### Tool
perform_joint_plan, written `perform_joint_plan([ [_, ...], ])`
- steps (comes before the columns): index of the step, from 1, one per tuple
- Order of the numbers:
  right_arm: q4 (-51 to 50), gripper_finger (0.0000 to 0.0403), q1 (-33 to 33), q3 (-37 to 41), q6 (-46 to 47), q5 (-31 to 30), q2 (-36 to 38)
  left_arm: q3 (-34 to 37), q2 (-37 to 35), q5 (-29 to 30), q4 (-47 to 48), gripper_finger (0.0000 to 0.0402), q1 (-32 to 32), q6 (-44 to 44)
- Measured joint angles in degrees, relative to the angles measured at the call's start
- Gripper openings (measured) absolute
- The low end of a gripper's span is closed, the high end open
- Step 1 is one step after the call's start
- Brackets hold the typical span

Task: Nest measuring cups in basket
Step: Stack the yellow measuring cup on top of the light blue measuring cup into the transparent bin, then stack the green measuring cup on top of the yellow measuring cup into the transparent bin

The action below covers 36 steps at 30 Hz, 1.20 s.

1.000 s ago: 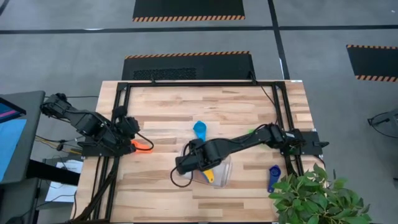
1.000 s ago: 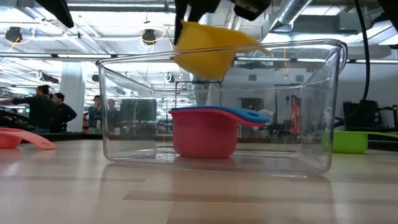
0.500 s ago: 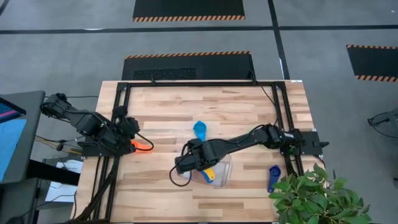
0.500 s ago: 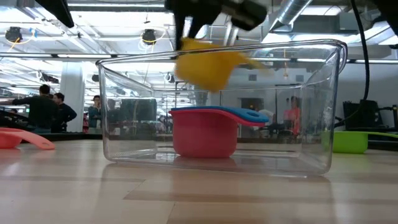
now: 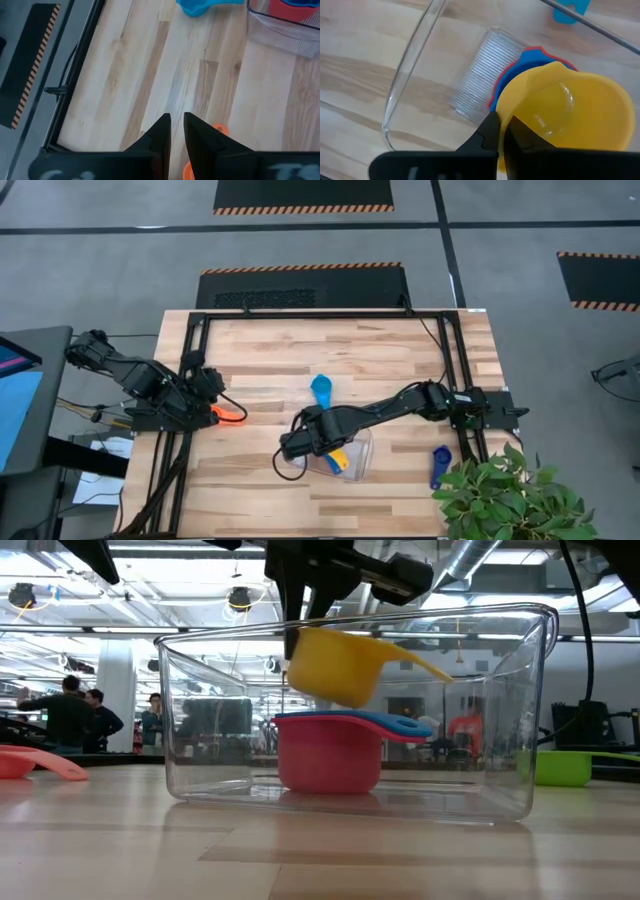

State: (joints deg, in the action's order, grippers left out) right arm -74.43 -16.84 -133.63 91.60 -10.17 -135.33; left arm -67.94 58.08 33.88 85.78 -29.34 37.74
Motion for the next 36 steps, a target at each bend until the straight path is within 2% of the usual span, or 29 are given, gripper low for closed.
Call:
perform_joint_plan([
  [7,0.8,0.0032,0.0,0.0,1.4,0.2,0.0,0.0,0.0,0.0,-0.3,0.0042,0.0,0.0],
  [23,-0.5,0.0104,0.0,0.0,4.9,1.2,0.0,0.0,0.0,-0.4,-0.3,0.0042,0.0,-0.5],
  [36,-0.6,0.0112,0.2,0.0,6.0,-0.5,0.0,0.0,0.0,-0.6,-0.3,0.0042,0.0,-2.0],
])
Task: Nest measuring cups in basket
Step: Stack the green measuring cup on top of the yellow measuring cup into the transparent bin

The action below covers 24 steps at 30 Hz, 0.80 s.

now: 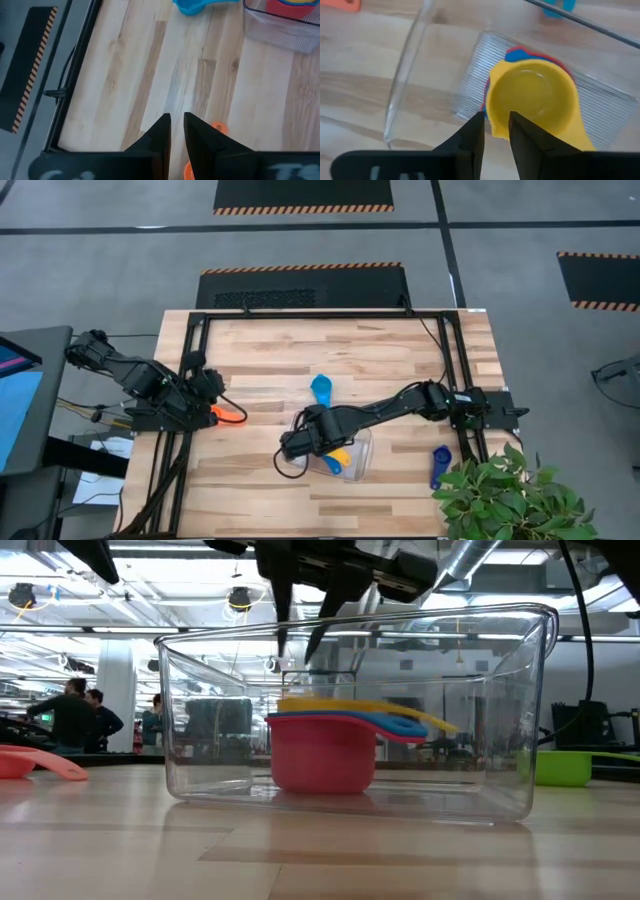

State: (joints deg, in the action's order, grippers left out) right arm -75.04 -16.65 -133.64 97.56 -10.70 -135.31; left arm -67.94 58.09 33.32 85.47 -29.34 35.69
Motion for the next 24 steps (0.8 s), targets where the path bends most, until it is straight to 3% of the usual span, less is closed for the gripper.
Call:
perform_joint_plan([
  [7,6.0,0.0123,2.2,-1.3,-12.2,-3.0,5.1,0.0,0.0,-1.8,0.1,0.0042,0.0,-3.1],
  [12,6.4,0.0115,2.2,-1.1,-23.1,-10.1,10.6,0.0,0.0,-3.6,-0.4,0.0042,0.0,-3.1],
  [20,-10.2,0.0092,-4.0,-1.1,-29.7,-32.0,20.4,0.0,0.9,-4.2,-10.2,0.0042,0.0,-6.7],
  [24,-14.7,0.0083,-9.7,0.0,-32.8,-42.4,24.7,0.0,2.0,0.0,-14.0,0.0042,0.5,-4.8],
])
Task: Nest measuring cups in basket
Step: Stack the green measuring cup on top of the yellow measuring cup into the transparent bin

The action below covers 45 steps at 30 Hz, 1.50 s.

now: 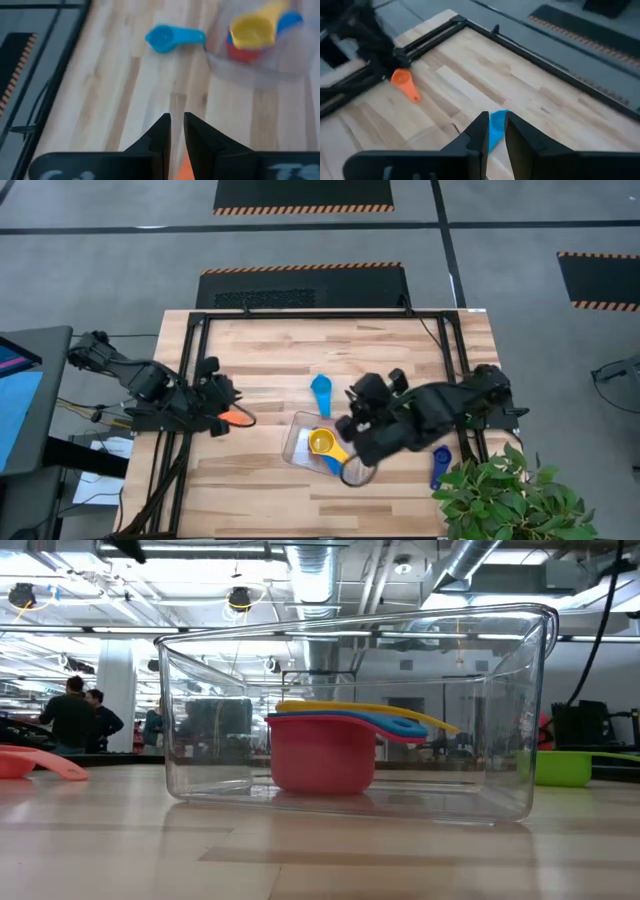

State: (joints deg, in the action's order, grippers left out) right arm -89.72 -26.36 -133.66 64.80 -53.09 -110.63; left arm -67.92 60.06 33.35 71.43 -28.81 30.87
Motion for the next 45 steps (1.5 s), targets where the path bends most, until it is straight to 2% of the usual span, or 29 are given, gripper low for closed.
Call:
perform_joint_plan([
  [2,-0.3,0.0079,-1.8,0.9,-2.1,-1.4,1.9,0.0,1.1,0.8,-3.1,0.0042,1.4,1.9],
  [6,-0.2,0.0071,-3.1,4.2,-2.5,-5.2,4.9,0.0,4.6,-1.2,-11.6,0.0042,5.4,4.0],
  [13,-0.3,0.0064,2.3,15.2,-3.3,-4.5,11.5,0.0,12.6,-1.9,-25.9,0.0042,12.5,0.5],
  [15,-0.3,0.0063,5.8,18.7,-3.3,-0.7,14.1,0.0,13.9,-3.2,-27.6,0.0042,14.3,-1.8],
  [20,-0.2,0.0063,16.1,30.5,-2.6,18.0,20.7,0.0,14.1,-8.7,-28.7,0.0042,19.8,-9.8],
  [23,-0.1,0.0063,18.8,38.6,0.7,23.4,23.6,0.0,12.8,-9.4,-28.2,0.0042,23.2,-15.1],
  [28,-0.1,0.0063,16.7,50.7,9.8,26.7,26.2,0.0,10.7,-13.2,-25.8,0.0042,28.9,-21.9],
  [32,0.0,0.0063,15.5,58.3,14.3,34.3,27.7,0.0,10.0,-16.5,-23.7,0.0042,32.5,-25.1],
  [34,1.8,0.0066,15.7,61.7,12.0,37.4,27.8,0.0,10.1,-17.0,-23.8,0.0042,33.6,-26.0],
  [38,9.5,0.0087,17.8,66.6,5.4,39.5,27.9,0.0,10.4,-18.7,-24.3,0.0042,34.7,-26.5],
  [45,14.7,0.0156,23.3,73.0,-0.4,44.0,27.9,0.0,10.3,-21.1,-24.1,0.0042,34.6,-23.9],
])
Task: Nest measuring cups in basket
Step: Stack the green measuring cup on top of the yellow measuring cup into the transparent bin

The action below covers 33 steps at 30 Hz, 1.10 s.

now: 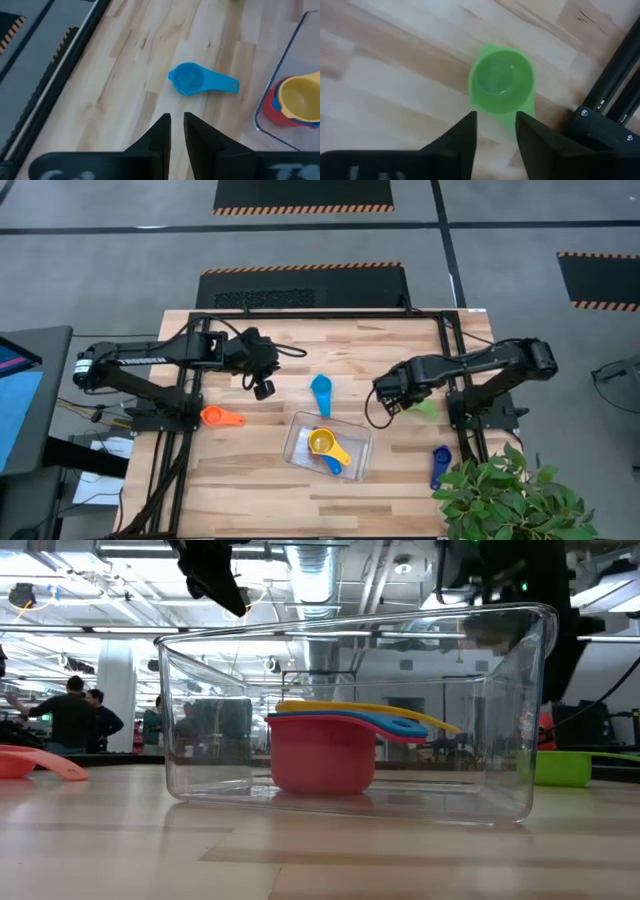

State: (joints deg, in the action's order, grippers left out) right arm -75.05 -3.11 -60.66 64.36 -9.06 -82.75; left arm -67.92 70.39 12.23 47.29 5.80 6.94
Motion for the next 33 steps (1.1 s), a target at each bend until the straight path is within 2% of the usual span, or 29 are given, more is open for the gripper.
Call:
perform_joint_plan([
  [5,5.8,0.02,1.0,4.6,-1.1,0.1,0.0,0.0,0.0,-0.1,0.0,0.0042,0.0,1.8],
  [10,13.5,0.0223,0.9,8.2,-2.4,0.2,0.0,0.0,0.0,-0.1,0.0,0.0042,0.0,1.9],
  [25,26.3,0.0221,1.8,18.2,3.5,-0.2,-0.2,0.0,0.0,-0.1,0.0,0.0042,0.0,2.9],
  [33,28.1,0.0215,3.9,19.2,5.3,1.1,-5.9,0.0,0.0,0.0,0.2,0.0042,0.0,2.8],
])
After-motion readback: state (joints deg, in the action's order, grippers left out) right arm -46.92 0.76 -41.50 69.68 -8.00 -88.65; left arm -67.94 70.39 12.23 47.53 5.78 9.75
